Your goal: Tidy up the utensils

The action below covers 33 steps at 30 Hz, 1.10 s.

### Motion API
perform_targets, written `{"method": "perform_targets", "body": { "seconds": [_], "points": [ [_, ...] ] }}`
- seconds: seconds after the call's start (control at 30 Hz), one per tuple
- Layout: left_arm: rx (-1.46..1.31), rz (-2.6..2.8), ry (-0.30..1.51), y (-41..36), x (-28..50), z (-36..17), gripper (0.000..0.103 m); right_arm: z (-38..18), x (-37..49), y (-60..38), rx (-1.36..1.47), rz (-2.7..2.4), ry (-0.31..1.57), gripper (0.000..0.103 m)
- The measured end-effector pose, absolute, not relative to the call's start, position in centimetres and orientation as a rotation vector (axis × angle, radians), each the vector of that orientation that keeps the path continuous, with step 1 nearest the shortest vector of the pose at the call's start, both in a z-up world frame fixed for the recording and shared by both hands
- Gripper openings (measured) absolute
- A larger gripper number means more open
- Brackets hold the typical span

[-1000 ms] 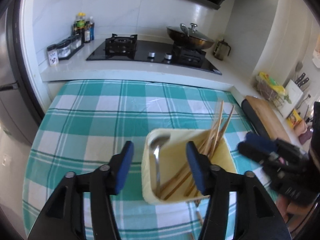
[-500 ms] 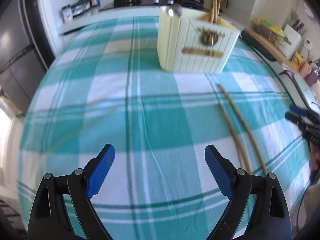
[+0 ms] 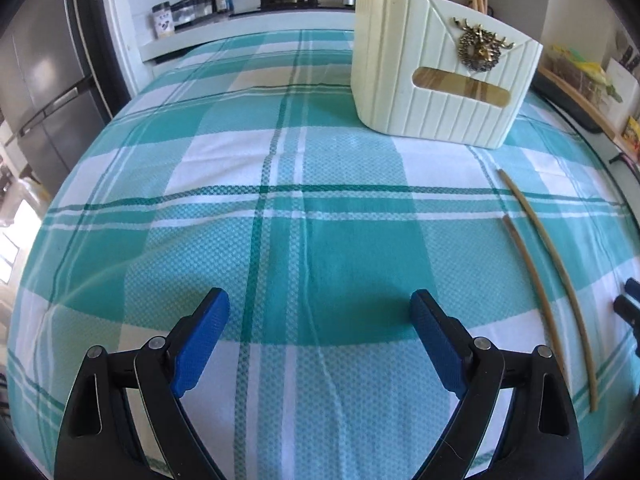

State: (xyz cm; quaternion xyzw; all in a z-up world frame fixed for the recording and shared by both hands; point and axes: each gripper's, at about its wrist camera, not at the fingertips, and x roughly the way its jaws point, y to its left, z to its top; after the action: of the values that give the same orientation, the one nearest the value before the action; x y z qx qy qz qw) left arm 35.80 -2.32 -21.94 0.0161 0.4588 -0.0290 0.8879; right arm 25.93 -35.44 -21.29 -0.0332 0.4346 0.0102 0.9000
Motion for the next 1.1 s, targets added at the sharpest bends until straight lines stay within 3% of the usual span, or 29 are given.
{"method": "perform_targets", "body": {
  "seconds": [0.13, 1.1],
  "points": [
    [0.027, -0.057, 0.957, -1.98, 36.6, -22.42, 0.103, -21.36, 25.92, -35.83, -0.043, 0.029, 0.902, 0.058],
    [0.02, -0.05, 0.949, -2.02, 36.56, -22.53, 0.103, -21.41, 25.94, -35.68, -0.056, 0.024, 0.905, 0.058]
  ]
}}
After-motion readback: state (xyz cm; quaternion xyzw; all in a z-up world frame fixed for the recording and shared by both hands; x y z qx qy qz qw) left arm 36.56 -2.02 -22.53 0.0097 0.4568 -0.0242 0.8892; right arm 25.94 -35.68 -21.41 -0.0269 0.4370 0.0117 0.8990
